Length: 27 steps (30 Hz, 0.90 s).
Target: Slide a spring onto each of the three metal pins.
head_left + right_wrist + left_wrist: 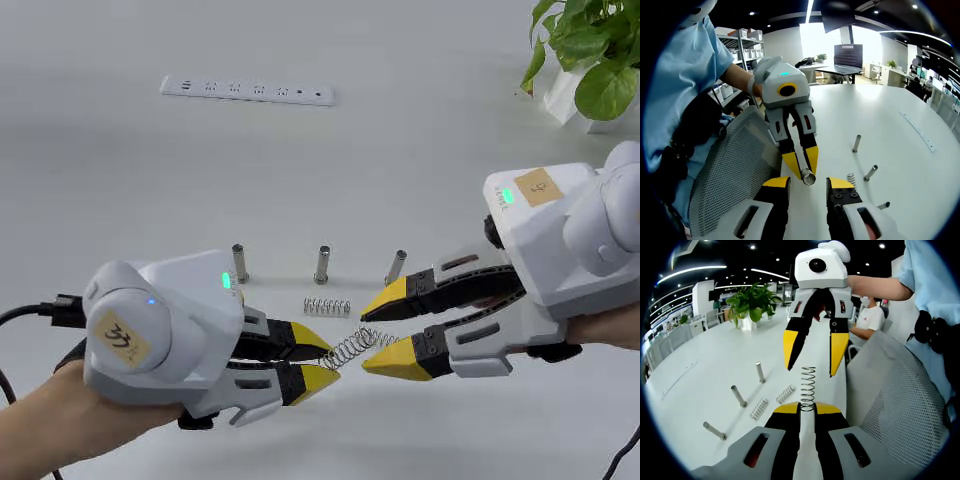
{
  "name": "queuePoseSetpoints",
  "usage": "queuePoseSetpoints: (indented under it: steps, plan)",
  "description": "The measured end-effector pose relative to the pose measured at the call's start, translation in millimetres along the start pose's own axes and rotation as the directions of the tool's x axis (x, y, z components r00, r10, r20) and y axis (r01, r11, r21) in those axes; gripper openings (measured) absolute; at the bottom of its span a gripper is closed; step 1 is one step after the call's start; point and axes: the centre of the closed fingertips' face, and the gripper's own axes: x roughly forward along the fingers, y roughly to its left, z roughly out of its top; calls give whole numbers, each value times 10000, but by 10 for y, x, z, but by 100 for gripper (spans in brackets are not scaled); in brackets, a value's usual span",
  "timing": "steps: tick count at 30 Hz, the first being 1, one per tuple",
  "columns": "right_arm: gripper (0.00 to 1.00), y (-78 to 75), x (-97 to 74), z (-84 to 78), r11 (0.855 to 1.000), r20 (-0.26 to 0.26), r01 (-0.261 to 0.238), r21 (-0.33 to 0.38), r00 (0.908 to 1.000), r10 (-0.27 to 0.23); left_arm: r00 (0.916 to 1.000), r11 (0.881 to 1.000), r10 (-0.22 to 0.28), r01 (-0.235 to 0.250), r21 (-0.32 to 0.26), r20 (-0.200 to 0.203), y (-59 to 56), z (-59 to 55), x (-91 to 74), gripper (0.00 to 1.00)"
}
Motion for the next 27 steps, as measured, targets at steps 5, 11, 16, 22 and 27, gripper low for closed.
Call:
queuePoseSetpoints:
  steps: [5,11,16,22,27]
  plan:
    - [25,-24,0,19,9991,-340,-153,-405,9993,139,10000,10000,-71,71,68,-38,-13,9,17,7]
    - [23,34,65,-4,9932,-955,-775,-867,9930,691,9999,9999,-99,99,75,20,-27,27,27,7]
    - [19,42,131,-50,9884,-1334,-1095,-1053,9865,951,9999,9999,-76,76,77,82,-32,37,26,7]
    - [16,67,164,-81,9846,-1568,-1339,-1126,9809,1155,9998,9999,-74,73,82,168,-48,52,32,7]
    - [13,77,169,-89,9842,-1600,-1404,-1083,9795,1221,9997,9999,-70,68,86,228,-53,64,40,7]
